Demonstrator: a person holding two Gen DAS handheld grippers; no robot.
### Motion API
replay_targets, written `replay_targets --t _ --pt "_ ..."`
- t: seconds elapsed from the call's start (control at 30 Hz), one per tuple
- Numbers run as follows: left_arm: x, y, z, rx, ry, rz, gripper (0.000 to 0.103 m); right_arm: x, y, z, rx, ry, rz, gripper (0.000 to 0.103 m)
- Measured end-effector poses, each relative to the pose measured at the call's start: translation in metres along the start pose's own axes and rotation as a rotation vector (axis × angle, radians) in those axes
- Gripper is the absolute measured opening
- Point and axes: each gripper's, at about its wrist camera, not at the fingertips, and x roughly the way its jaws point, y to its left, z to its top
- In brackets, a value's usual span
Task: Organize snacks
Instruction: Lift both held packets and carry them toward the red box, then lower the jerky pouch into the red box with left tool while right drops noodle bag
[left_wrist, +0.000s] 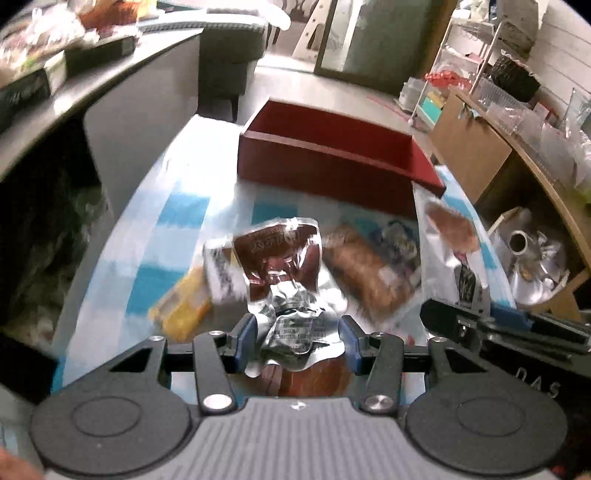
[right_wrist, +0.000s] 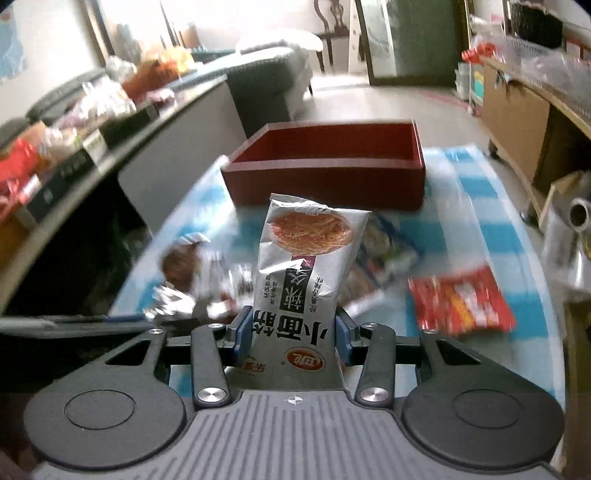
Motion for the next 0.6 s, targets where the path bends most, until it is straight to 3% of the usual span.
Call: replay_targets --t 0.6 --pt "0.055 -0.032 0.104 0.013 -0.103 -0.037 0.042 0.046 -0.042 0.093 0.088 -0.117 -0.012 0.051"
